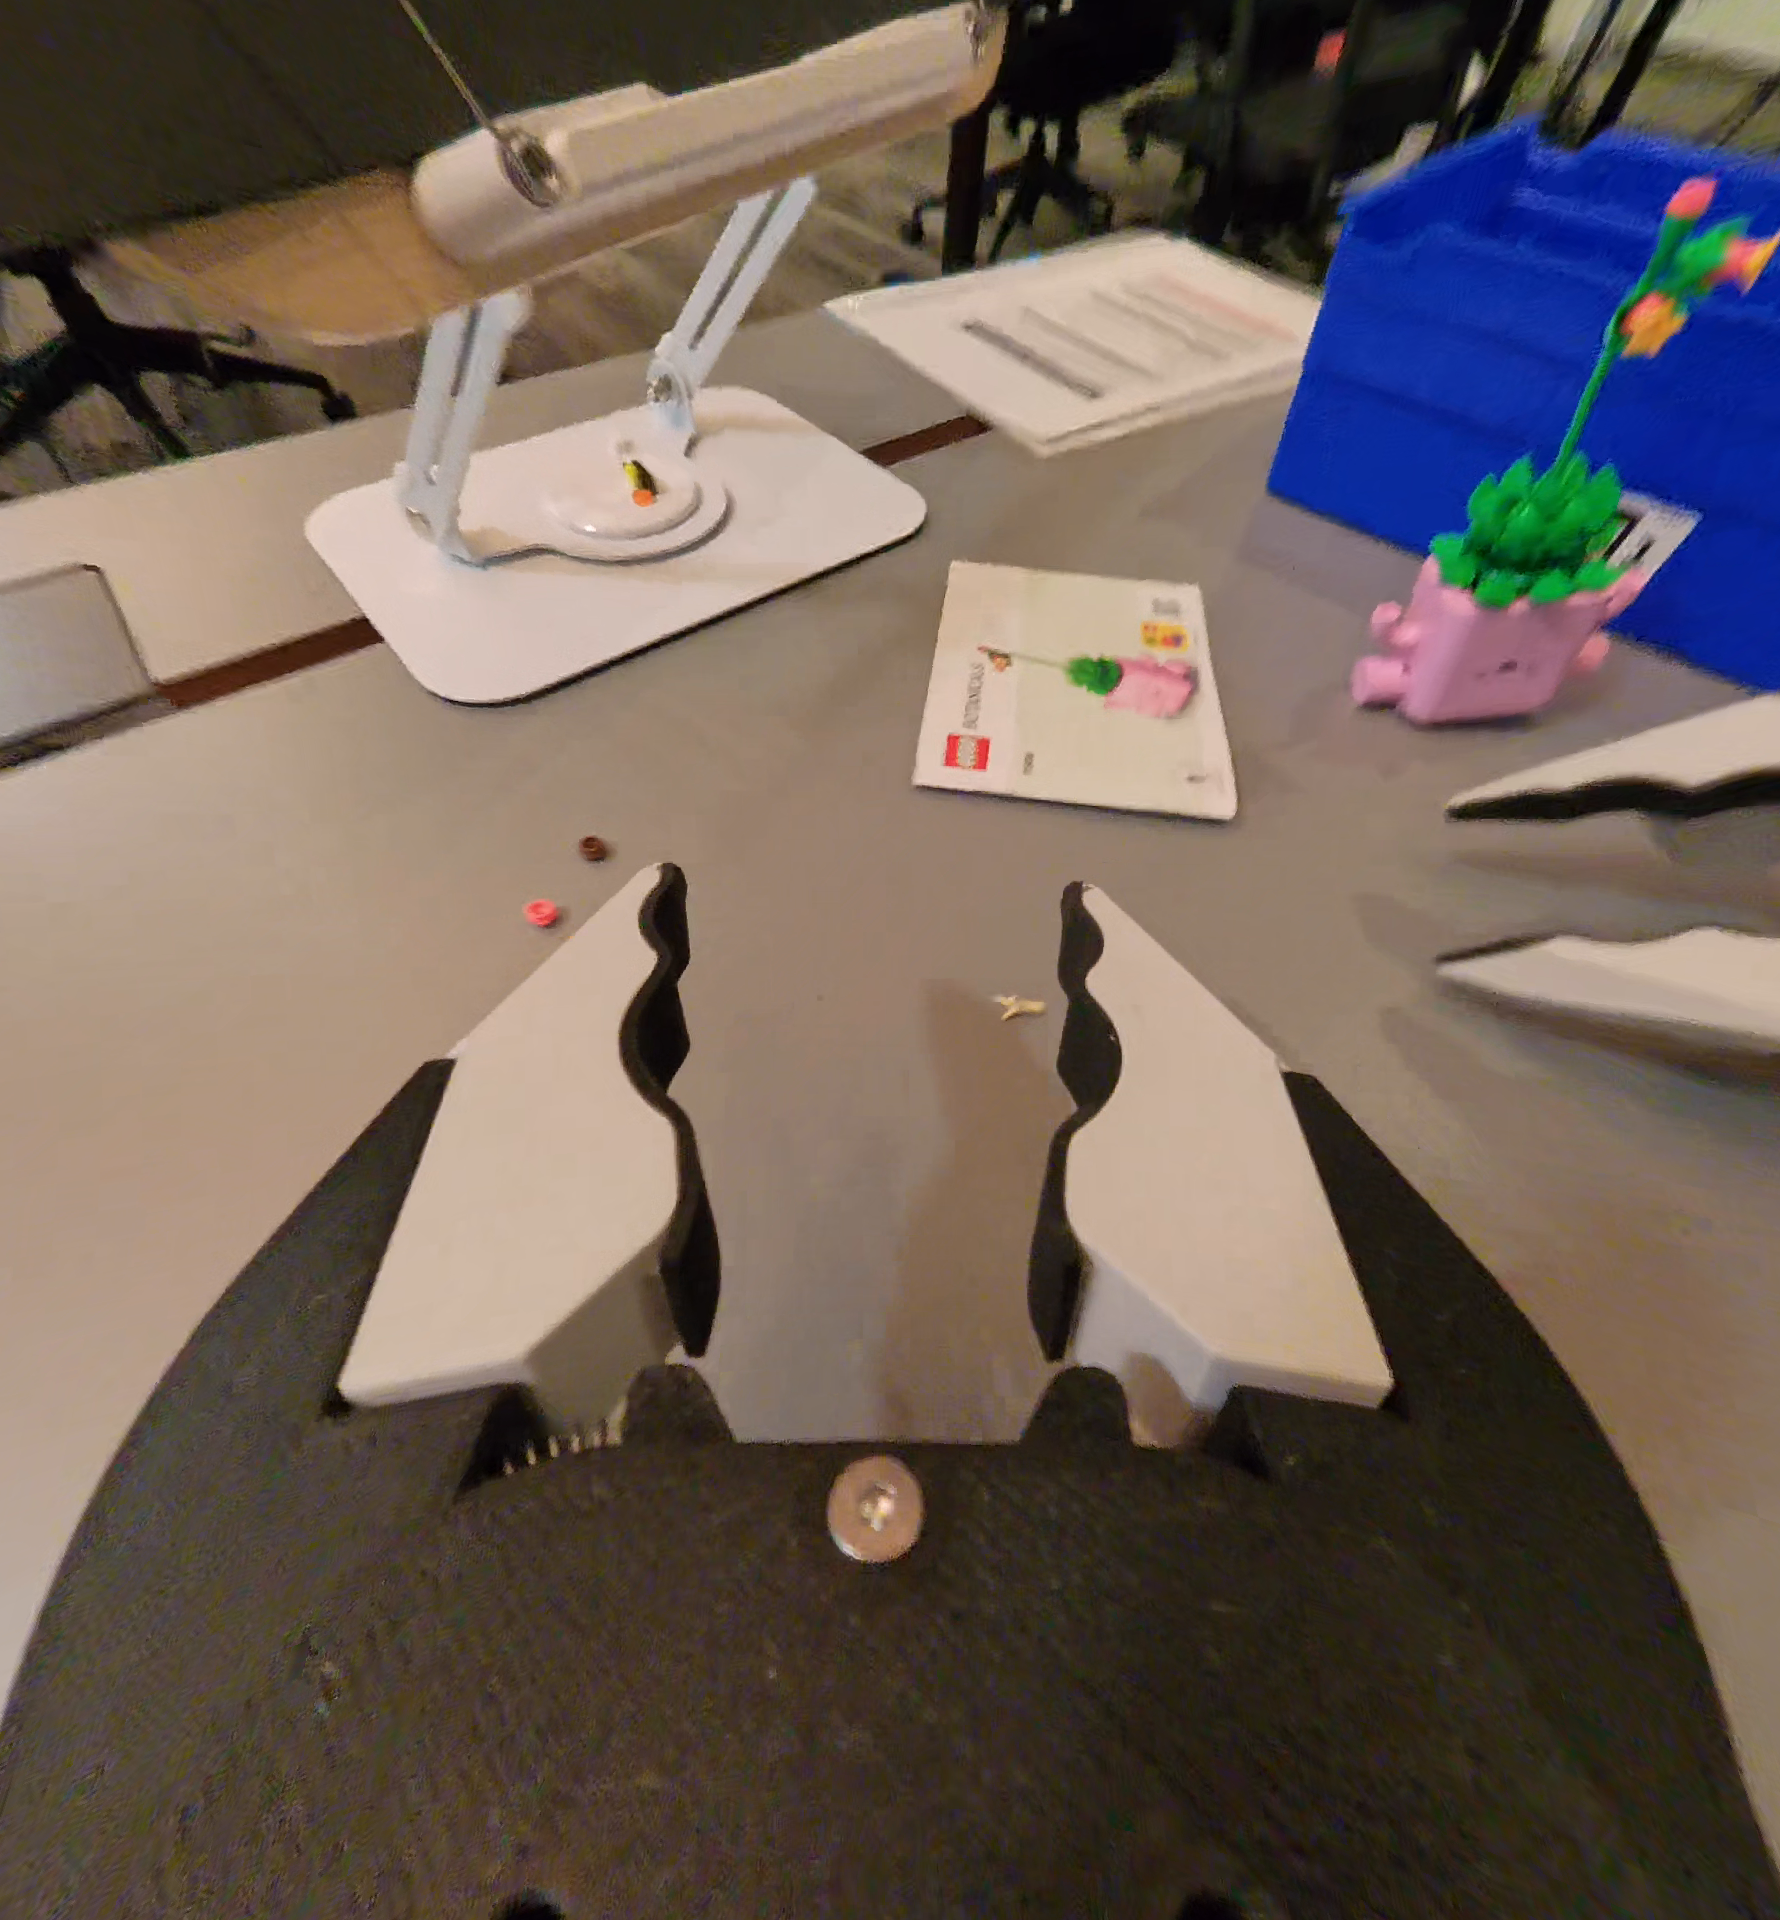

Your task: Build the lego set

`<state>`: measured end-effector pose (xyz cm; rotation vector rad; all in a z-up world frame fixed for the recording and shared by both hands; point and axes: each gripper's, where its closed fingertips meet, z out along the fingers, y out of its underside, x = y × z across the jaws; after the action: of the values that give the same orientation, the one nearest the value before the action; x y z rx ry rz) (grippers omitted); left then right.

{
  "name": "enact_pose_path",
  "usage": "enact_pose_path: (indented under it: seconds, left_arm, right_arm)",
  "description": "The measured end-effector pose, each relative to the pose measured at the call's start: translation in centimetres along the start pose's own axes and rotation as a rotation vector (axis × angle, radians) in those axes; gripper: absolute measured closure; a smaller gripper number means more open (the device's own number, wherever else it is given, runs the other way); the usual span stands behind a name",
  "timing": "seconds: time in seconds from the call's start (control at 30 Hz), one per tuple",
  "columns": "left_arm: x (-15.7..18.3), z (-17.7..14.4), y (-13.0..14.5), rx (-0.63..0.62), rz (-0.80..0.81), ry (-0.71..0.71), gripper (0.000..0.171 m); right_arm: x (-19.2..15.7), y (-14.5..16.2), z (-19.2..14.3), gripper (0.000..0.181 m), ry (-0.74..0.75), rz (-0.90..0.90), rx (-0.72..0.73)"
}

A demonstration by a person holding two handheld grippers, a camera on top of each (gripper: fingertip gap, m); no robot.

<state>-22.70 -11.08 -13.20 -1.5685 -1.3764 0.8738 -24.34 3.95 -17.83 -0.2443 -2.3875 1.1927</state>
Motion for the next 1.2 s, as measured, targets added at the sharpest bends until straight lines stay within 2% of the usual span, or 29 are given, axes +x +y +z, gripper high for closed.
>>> enact_pose_path:
  seconds: [0.07,0.13,0.2,0.27,0.33,0.43,0.53,0.6,0.7,0.8,0.87,1.0,1.07,1.2]
  left_arm:
    - [-1.1,-1.6,0.1,-0.027,0.073,-0.033,0.101]
    - [-2.6,-3.9,0.7,-0.024,0.088,-0.078,0.101]
    - [-4.4,-6.7,2.1,-0.026,0.040,-0.135,0.102]
    - [-5.8,-9.6,3.1,0.025,-0.086,-0.153,0.105]
    - [-6.8,-12.1,3.6,0.105,-0.202,-0.146,0.109]
    - [-9.2,-14.8,4.1,0.191,-0.227,-0.201,0.112]
    - [-10.2,-16.6,4.0,0.224,-0.261,-0.178,0.112]
    - [-10.8,-17.7,4.0,0.270,-0.309,-0.170,0.113]
    - [-11.3,-18.3,4.9,0.275,-0.376,-0.136,0.120]
    - [-11.2,-19.0,5.4,0.279,-0.442,-0.097,0.130]
    - [-11.4,-19.7,5.7,0.283,-0.466,-0.098,0.137]
    - [-12.3,-21.0,6.3,0.293,-0.492,-0.138,0.140]
    - [-12.6,-21.1,6.0,0.323,-0.511,-0.129,0.142]
    - [-11.6,-19.9,6.2,0.300,-0.531,-0.079,0.142]
  right_arm:
    - [-0.2,-1.0,-0.3,0.144,0.032,-0.024,0.044]
    - [-1.9,-4.0,-0.7,0.147,0.011,-0.016,0.139]
    - [-4.6,-9.0,-0.9,0.147,-0.052,-0.013,0.260]
    - [-7.8,-14.5,-0.3,0.144,-0.144,-0.037,0.345]
    - [-11.9,-19.8,1.0,0.137,-0.275,-0.069,0.374]
    - [-18.4,-27.3,2.4,0.132,-0.478,-0.120,0.398]
    - [-23.3,-32.2,3.6,0.129,-0.604,-0.151,0.390]
    - [-25.1,-34.1,4.1,0.129,-0.640,-0.132,0.397]
    - [-25.4,-34.4,4.9,0.131,-0.633,-0.057,0.404]
    - [-23.0,-32.4,5.9,0.134,-0.570,0.037,0.375]
    - [-19.2,-30.6,6.4,0.134,-0.465,0.080,0.338]
    - [-10.5,-27.2,6.0,0.136,-0.291,0.199,0.309]
    - [-6.8,-24.5,6.0,0.135,-0.178,0.200,0.235]
    - [-2.2,-19.7,5.2,0.137,0.003,0.191,0.154]
